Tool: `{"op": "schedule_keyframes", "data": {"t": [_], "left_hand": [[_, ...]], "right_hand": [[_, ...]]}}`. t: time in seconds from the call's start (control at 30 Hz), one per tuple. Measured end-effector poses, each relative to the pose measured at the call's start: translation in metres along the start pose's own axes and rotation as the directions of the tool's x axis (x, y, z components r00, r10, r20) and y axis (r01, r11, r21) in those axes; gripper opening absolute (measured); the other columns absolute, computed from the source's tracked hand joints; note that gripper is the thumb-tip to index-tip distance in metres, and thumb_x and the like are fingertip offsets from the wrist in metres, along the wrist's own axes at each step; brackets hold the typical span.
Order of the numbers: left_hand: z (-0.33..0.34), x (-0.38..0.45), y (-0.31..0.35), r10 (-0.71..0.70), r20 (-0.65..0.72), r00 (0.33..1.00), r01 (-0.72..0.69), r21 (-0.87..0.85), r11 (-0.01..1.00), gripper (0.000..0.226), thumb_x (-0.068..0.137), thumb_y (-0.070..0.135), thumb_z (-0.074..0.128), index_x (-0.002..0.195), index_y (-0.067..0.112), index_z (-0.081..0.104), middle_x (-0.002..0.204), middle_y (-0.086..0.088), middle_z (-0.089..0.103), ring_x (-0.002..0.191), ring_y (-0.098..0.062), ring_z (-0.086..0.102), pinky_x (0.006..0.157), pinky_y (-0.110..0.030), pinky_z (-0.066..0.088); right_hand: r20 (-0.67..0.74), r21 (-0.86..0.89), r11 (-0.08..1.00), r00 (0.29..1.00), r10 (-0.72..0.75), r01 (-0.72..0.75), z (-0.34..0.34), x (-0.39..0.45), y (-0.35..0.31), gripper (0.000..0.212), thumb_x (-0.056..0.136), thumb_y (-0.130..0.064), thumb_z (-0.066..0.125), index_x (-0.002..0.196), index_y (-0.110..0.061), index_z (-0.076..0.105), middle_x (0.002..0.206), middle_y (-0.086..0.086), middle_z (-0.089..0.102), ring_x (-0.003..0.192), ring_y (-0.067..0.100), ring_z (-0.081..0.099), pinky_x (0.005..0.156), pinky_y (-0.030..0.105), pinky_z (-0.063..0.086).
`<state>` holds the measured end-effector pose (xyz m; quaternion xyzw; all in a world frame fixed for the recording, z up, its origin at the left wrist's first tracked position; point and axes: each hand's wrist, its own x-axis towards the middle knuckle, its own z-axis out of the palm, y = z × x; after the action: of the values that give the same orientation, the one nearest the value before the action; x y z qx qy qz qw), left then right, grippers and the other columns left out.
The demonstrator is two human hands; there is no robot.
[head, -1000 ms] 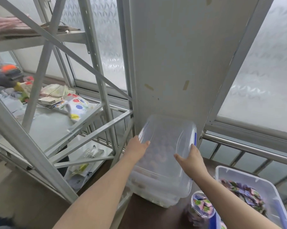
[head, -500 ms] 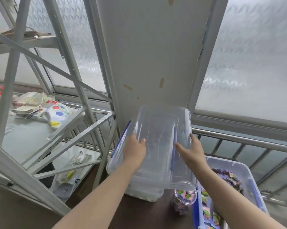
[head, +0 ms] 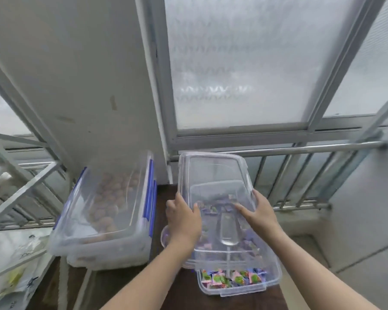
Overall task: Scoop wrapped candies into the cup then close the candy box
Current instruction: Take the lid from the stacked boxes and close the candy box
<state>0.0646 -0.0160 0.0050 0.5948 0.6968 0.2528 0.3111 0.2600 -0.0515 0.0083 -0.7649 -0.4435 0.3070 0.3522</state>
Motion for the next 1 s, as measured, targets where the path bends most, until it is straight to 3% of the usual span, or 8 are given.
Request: {"op": "schedule_keyframes", "data": {"t": [0.1,0.3,0.47,0.73,1.0], "left_hand": [[0.038,-0.023,-0.007,-0.054,0.065,0.996,0.053,0.022,0.998,0.063,0.102,0.03,0.046,0.155,0.009,0.019,0.149,-0.017,0.028,0.138,-0.034,0.031,0.112,-0.043,0.031],[0.071,-0.048,-0.031,-0.118,0.115,0.986,0.118,0.014,0.993,0.063,0.106,0.033,0.037,0.158,0.01,0.012,0.162,-0.017,0.011,0.15,-0.031,0.012,0.118,-0.04,0.019],[0.079,-0.046,-0.045,-0.099,0.111,0.989,0.101,-0.013,0.995,0.063,0.106,0.029,0.037,0.159,0.01,0.008,0.165,-0.012,0.005,0.152,-0.026,0.005,0.119,-0.037,0.014],[0.087,-0.037,-0.057,-0.118,0.163,0.98,0.126,-0.036,0.991,0.058,0.107,0.025,0.03,0.16,0.014,0.007,0.166,-0.004,0.001,0.153,-0.025,0.008,0.12,-0.04,0.023],[0.09,-0.029,-0.064,-0.108,0.203,0.973,0.12,-0.046,0.992,0.058,0.107,0.027,0.031,0.16,0.016,0.008,0.163,0.001,0.009,0.15,-0.024,0.019,0.116,-0.043,0.033]], "right_hand": [[0.016,-0.029,0.996,0.997,0.08,-0.08,-0.015,-0.006,0.036,0.065,0.086,-0.016,0.073,0.143,-0.002,0.045,0.135,0.005,0.053,0.132,0.023,0.047,0.095,0.017,0.03],[0.074,-0.078,0.993,0.993,0.095,-0.089,-0.013,-0.007,0.078,0.077,0.084,-0.024,0.075,0.149,-0.005,0.038,0.152,0.011,0.043,0.14,0.023,0.04,0.113,0.029,0.029],[0.111,-0.058,0.995,0.99,0.085,-0.079,-0.001,-0.005,0.085,0.077,0.087,-0.025,0.07,0.152,-0.006,0.032,0.156,0.008,0.036,0.144,0.022,0.034,0.118,0.034,0.026],[0.115,-0.089,0.995,0.991,0.062,-0.052,0.007,0.009,0.095,0.072,0.091,-0.024,0.064,0.154,-0.01,0.03,0.158,0.006,0.033,0.145,0.021,0.032,0.118,0.036,0.026],[0.113,-0.136,0.99,0.992,0.053,-0.038,0.014,0.02,0.103,0.067,0.096,-0.022,0.058,0.154,-0.009,0.028,0.159,0.007,0.032,0.146,0.021,0.03,0.118,0.036,0.025]]}}
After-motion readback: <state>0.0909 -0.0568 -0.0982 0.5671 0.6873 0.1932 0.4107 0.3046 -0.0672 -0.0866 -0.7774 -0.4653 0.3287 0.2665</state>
